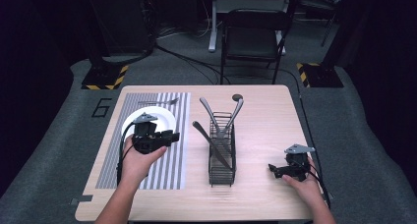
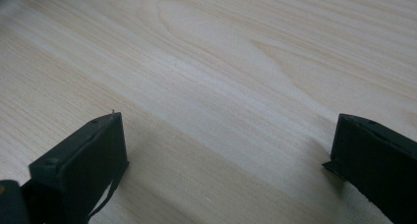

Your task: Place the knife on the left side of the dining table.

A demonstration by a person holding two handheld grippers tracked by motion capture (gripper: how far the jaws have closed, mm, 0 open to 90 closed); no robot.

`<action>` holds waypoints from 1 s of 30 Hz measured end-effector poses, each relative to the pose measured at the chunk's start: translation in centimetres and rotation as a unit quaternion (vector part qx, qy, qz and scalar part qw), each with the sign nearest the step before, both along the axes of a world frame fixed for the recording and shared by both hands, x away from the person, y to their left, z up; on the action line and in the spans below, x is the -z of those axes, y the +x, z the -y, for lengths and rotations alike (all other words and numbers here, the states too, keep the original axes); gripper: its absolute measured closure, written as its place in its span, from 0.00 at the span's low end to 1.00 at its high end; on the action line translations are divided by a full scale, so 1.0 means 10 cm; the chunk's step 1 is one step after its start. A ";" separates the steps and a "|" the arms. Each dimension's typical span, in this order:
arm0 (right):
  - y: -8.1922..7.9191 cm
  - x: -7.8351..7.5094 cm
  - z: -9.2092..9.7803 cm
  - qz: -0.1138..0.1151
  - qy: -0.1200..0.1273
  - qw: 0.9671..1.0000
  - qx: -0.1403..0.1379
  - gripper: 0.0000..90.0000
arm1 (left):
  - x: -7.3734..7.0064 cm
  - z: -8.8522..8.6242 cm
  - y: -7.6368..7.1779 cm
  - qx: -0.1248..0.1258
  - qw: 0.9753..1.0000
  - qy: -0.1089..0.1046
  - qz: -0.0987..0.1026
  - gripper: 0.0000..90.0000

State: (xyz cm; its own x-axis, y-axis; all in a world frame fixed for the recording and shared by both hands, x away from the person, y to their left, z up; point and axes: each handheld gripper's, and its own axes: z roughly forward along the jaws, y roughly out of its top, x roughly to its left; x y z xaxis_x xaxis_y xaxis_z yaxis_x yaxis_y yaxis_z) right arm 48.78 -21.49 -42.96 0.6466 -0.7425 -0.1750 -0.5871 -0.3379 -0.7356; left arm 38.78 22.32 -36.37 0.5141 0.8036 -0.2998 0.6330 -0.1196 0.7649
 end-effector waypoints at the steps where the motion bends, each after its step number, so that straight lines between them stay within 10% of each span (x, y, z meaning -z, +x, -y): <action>1: 0.00 0.00 0.00 0.000 0.000 1.000 0.000 0.00 | -0.01 0.01 0.00 0.002 1.000 0.001 0.002 0.71; 30: 0.00 0.00 0.00 0.000 0.000 1.000 0.000 0.00 | -0.24 0.48 0.20 0.034 0.999 -0.009 0.011 0.71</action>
State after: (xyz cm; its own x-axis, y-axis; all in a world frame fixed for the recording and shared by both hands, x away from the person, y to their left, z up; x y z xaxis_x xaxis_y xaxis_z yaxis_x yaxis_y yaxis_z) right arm 48.78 -21.49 -42.96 0.6467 -0.7422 -0.1757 -0.5872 -0.3375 -0.7357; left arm 40.73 17.56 -33.93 0.5749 0.7607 -0.3013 0.6060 -0.1485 0.7815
